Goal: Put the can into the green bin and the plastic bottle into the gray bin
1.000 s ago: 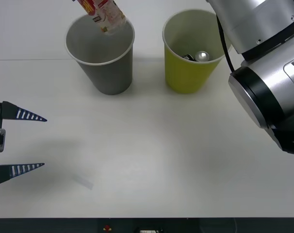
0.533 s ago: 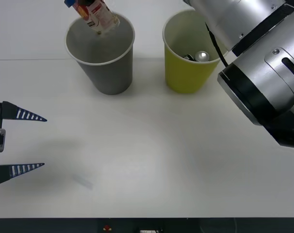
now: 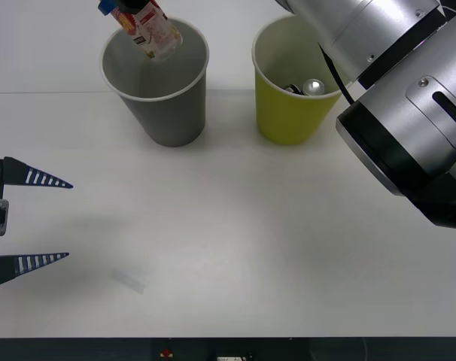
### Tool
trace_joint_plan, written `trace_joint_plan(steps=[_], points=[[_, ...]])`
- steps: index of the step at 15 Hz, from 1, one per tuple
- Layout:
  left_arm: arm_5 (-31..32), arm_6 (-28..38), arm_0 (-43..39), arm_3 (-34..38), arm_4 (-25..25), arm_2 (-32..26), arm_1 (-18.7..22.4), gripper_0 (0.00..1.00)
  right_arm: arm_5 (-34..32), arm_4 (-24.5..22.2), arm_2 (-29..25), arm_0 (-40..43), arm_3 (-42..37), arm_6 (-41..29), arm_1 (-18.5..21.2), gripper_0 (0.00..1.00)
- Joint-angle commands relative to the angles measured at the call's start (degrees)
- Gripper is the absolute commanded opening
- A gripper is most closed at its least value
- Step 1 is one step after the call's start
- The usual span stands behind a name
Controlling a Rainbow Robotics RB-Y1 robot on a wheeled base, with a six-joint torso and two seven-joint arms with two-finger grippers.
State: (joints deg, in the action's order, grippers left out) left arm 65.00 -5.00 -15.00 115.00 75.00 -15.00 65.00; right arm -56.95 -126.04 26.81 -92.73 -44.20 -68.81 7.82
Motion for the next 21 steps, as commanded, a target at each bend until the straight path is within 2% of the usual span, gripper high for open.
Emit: trace_joint_plan(steps=[1, 2, 3, 4, 5, 16, 21], points=[[0.00, 0.00, 0.00, 0.00, 0.00, 0.00, 0.00, 1.00, -0.18, 0.10, 0.26, 0.00, -0.01, 0.08, 0.00, 0.09], [0.00, 0.00, 0.00, 0.00, 0.00, 0.00, 0.00, 1.00, -0.71, -0.08, 0.44, 0.00, -0.01, 0.08, 0.00, 0.26], [0.00, 0.00, 0.00, 0.00, 0.00, 0.00, 0.00, 1.00, -0.88, -0.17, 0.53, 0.00, -0.01, 0.08, 0.00, 0.59], [0.00, 0.00, 0.00, 0.00, 0.00, 0.00, 0.00, 1.00, -1.06, -0.26, 0.61, 0.00, -0.01, 0.08, 0.00, 0.88], [0.00, 0.00, 0.00, 0.00, 0.00, 0.00, 0.00, 1.00, -1.41, -0.43, 0.61, 0.00, -0.01, 1.05, 0.00, 1.00], [0.00, 0.00, 0.00, 0.00, 0.00, 0.00, 0.00, 1.00, -2.82, -0.52, 0.61, 0.00, -0.37, 1.49, 0.18, 1.00], [0.00, 0.00, 0.00, 0.00, 0.00, 0.00, 0.00, 1.00, -12.49, -1.66, 0.09, 0.88, -9.15, 0.26, 3.78, 1.00]])
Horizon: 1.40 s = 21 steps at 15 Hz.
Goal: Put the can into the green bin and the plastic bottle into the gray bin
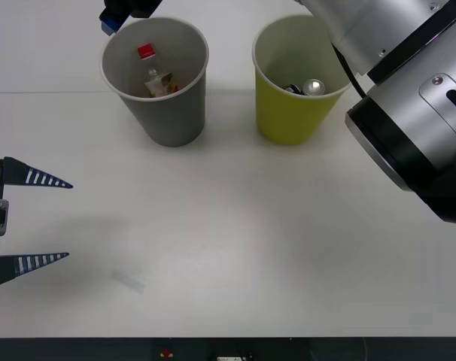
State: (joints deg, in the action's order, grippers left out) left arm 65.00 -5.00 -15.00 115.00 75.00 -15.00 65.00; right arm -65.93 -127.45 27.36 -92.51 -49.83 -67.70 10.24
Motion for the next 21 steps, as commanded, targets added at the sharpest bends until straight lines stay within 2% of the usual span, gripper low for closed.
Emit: trace_joint_plan(steps=[1, 2, 6, 10, 12, 17, 21], points=[[0.00, 0.00, 0.00, 0.00, 0.00, 0.00, 0.00, 1.00, -5.70, -0.69, -1.52, 2.33, -7.22, -1.12, 2.33, 1.00], [0.00, 0.00, 0.00, 0.00, 0.00, 0.00, 0.00, 1.00, -7.11, -1.48, -2.84, 4.18, -10.20, -1.12, 2.85, 1.00], [0.00, 0.00, 0.00, 0.00, 0.00, 0.00, 0.00, 1.00, -16.08, -8.08, -12.42, 18.24, -31.39, 1.08, 3.21, 1.00], [0.00, 0.00, 0.00, 0.00, 0.00, 0.00, 0.00, 1.00, -23.72, -9.04, -18.66, 29.23, -48.52, 3.80, 3.47, 1.00], [0.00, 0.00, 0.00, 0.00, 0.00, 0.00, 0.00, 1.00, -24.07, -8.87, -19.98, 34.59, -56.87, 4.42, 5.05, 1.00], [0.00, 0.00, 0.00, 0.00, 0.00, 0.00, 0.00, 1.00, -24.07, -3.24, -21.48, 46.37, -69.88, 5.12, 11.47, 1.00], [0.00, 0.00, 0.00, 0.00, 0.00, 0.00, 0.00, 1.00, -24.07, -2.80, -23.85, 55.68, -77.35, 6.79, 12.26, 1.00]])
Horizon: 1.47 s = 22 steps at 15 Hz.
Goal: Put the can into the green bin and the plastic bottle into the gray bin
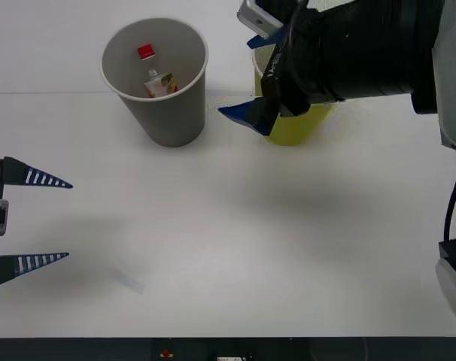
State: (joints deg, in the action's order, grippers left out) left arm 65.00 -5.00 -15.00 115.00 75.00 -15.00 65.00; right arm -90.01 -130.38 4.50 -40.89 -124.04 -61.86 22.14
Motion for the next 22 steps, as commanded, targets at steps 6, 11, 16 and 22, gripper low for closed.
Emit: trace_joint_plan(steps=[6, 11, 16, 22], points=[[0.00, 0.00, 0.00, 0.00, 0.00, 0.00, 0.00, 1.00, 0.01, 0.13, -2.74, 13.91, -9.02, 6.23, 1.59, 1.00], [0.00, 0.00, 0.00, 0.00, 0.00, 0.00, 0.00, 1.00, 0.01, 1.45, -4.59, 20.15, -10.43, 12.56, 3.70, 1.00], [0.00, 0.00, 0.00, 0.00, 0.00, 0.00, 0.00, 1.00, 4.85, 6.19, -4.59, 27.70, -11.84, 13.44, 12.40, 1.00], [0.00, 0.00, 0.00, 0.00, 0.00, 0.00, 0.00, 1.00, 14.25, 11.99, -4.50, 35.88, -11.48, 14.67, 21.72, 1.00]])
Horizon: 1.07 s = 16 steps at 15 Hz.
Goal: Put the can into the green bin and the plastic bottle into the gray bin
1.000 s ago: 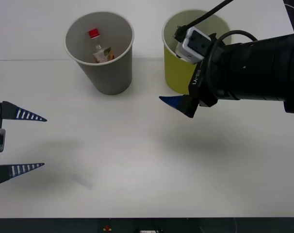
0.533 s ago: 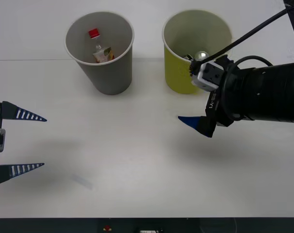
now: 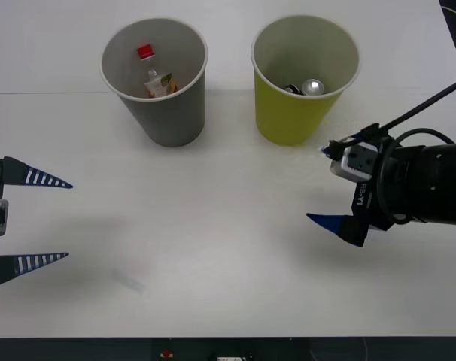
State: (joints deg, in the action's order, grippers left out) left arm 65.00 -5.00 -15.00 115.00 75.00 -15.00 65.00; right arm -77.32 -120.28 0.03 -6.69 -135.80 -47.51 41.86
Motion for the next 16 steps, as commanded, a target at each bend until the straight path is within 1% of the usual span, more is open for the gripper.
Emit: trace_joint_plan(steps=[1, 2, 3, 7, 9, 11, 14, 16], points=[[0.00, 0.00, 0.00, 0.00, 0.00, 0.00, 0.00, 1.00, 3.50, 2.94, 0.06, 3.08, 0.27, 0.66, 3.66, 1.00], [0.00, 0.00, 0.00, 0.00, 0.00, 0.00, 0.00, 1.00, 5.69, 3.91, 0.06, 4.49, 0.19, 1.28, 6.12, 1.00], [0.00, 0.00, 0.00, 0.00, 0.00, 0.00, 0.00, 1.00, 6.48, 4.53, 0.06, 5.19, 0.19, 1.63, 7.53, 1.00], [0.00, 0.00, 0.00, 0.00, 0.00, 0.00, 0.00, 1.00, 9.65, 6.90, 0.06, 7.12, 0.19, 3.30, 16.93, 1.00], [0.00, 0.00, 0.00, 0.00, 0.00, 0.00, 0.00, 1.00, 11.58, 7.78, 0.06, 8.27, 0.19, 3.30, 20.36, 1.00], [0.00, 0.00, 0.00, 0.00, 0.00, 0.00, 0.00, 1.00, 12.64, 8.30, 0.06, 9.06, 0.19, 3.30, 22.47, 1.00], [0.00, 0.00, 0.00, 0.00, 0.00, 0.00, 0.00, 1.00, 18.17, 9.27, 0.06, 13.37, 0.45, 3.30, 26.08, 1.00], [0.00, 0.00, 0.00, 0.00, 0.00, 0.00, 0.00, 1.00, 20.90, 12.96, 0.06, 15.65, 2.74, 4.70, 25.55, 1.00]])
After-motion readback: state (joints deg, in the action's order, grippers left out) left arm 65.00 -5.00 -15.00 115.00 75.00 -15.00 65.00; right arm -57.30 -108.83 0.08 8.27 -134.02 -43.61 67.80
